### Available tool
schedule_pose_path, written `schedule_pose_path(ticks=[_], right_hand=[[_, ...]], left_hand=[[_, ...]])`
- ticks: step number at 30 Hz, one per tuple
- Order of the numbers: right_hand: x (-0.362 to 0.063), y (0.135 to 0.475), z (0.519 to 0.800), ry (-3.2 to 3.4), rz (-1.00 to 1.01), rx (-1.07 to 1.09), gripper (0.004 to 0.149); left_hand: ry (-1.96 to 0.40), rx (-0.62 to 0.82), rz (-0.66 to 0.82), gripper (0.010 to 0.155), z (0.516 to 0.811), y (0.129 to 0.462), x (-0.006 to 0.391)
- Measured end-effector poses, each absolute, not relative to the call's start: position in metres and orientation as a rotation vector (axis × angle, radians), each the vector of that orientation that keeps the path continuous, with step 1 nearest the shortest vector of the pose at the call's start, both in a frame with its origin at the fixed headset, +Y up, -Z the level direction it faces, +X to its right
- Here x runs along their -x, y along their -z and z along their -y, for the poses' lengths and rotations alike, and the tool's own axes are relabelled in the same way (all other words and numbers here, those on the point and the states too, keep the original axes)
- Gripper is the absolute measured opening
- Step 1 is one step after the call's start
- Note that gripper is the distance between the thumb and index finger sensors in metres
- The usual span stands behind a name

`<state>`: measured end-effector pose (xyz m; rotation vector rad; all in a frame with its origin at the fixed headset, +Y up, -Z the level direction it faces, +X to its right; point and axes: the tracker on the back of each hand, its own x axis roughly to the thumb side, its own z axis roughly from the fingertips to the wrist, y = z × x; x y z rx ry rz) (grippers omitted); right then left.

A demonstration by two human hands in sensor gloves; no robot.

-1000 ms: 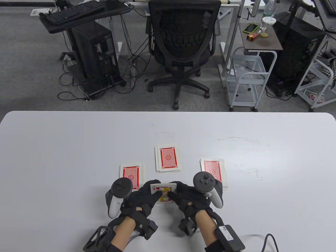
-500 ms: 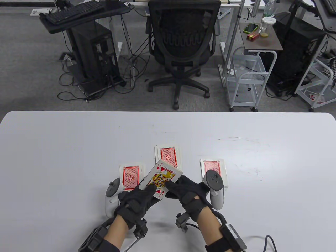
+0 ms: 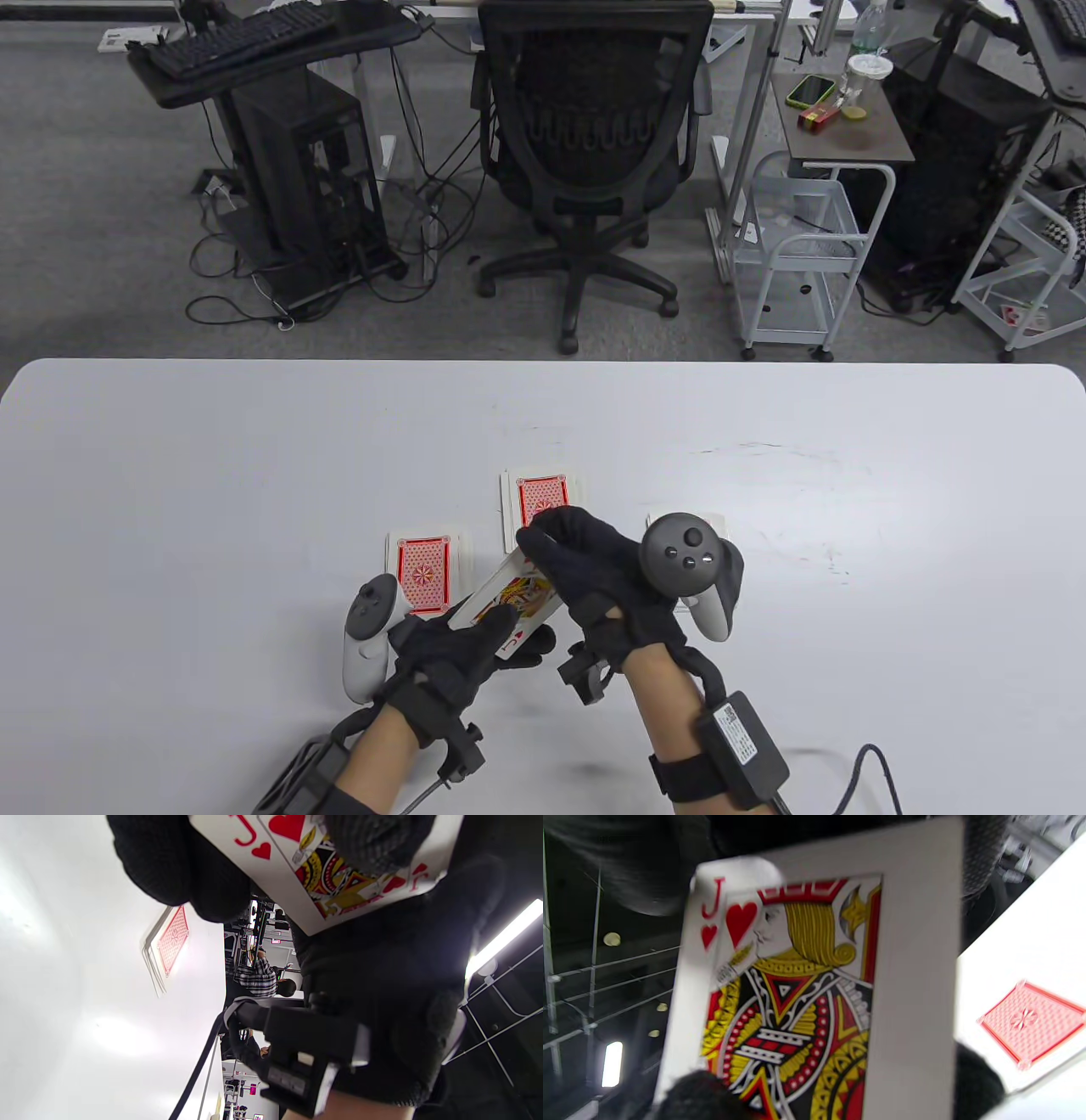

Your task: Four-player card dealing with fan arrangement

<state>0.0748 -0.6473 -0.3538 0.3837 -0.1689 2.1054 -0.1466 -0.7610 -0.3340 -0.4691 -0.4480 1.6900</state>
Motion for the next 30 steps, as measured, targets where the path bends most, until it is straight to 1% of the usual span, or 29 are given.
schedule_pose_path(ticks=[2,3,6,7,8,9,12,13,16,18,20,22,23,24,25,26,30], right_hand=[[-0.071,0.355,0.647,-2.096,0.218,-0.439,0.040],[-0.071,0.357,0.647,-2.072,0.196,-0.531,0.039],[-0.076,0.360,0.655,-2.057,0.121,-0.494,0.041],[-0.080,0.361,0.660,-2.086,0.108,-0.424,0.045],[-0.082,0.361,0.663,-2.109,0.097,-0.389,0.053],[-0.085,0.362,0.668,-2.132,0.100,-0.358,0.057],[-0.084,0.364,0.672,-2.067,0.144,-0.399,0.044],[-0.083,0.363,0.672,-2.049,0.145,-0.386,0.043],[-0.080,0.362,0.666,-2.060,0.201,-0.469,0.041],[-0.081,0.363,0.666,-2.033,0.170,-0.503,0.042],[-0.084,0.364,0.671,-1.995,0.135,-0.426,0.047],[-0.089,0.364,0.677,-2.031,0.093,-0.339,0.062],[-0.090,0.365,0.678,-2.072,0.059,-0.329,0.063],[-0.091,0.365,0.679,-2.099,0.051,-0.328,0.058],[-0.090,0.366,0.679,-2.089,0.064,-0.336,0.049],[-0.088,0.366,0.680,-2.032,0.096,-0.361,0.044],[-0.084,0.368,0.679,-1.912,0.062,-0.390,0.043]], left_hand=[[-1.675,0.518,0.445,0.060,0.764,0.334,0.148],[-1.680,0.554,0.450,0.059,0.766,0.335,0.148],[-1.667,0.566,0.470,0.054,0.766,0.337,0.150],[-1.656,0.555,0.478,0.053,0.767,0.337,0.150],[-1.668,0.553,0.481,0.053,0.767,0.337,0.150],[-1.698,0.550,0.472,0.053,0.767,0.336,0.150],[-1.673,0.508,0.447,0.053,0.767,0.336,0.154],[-1.677,0.504,0.444,0.054,0.767,0.336,0.155],[-1.735,0.486,0.406,0.055,0.768,0.335,0.159],[-1.739,0.465,0.407,0.054,0.767,0.336,0.162],[-1.745,0.463,0.430,0.053,0.766,0.335,0.161],[-1.798,0.447,0.431,0.052,0.765,0.334,0.161],[-1.825,0.433,0.428,0.052,0.764,0.334,0.161],[-1.831,0.425,0.425,0.053,0.764,0.333,0.162],[-1.816,0.418,0.417,0.053,0.763,0.333,0.162],[-1.794,0.409,0.419,0.053,0.763,0.333,0.163],[-1.890,0.402,0.410,0.053,0.765,0.334,0.167]])
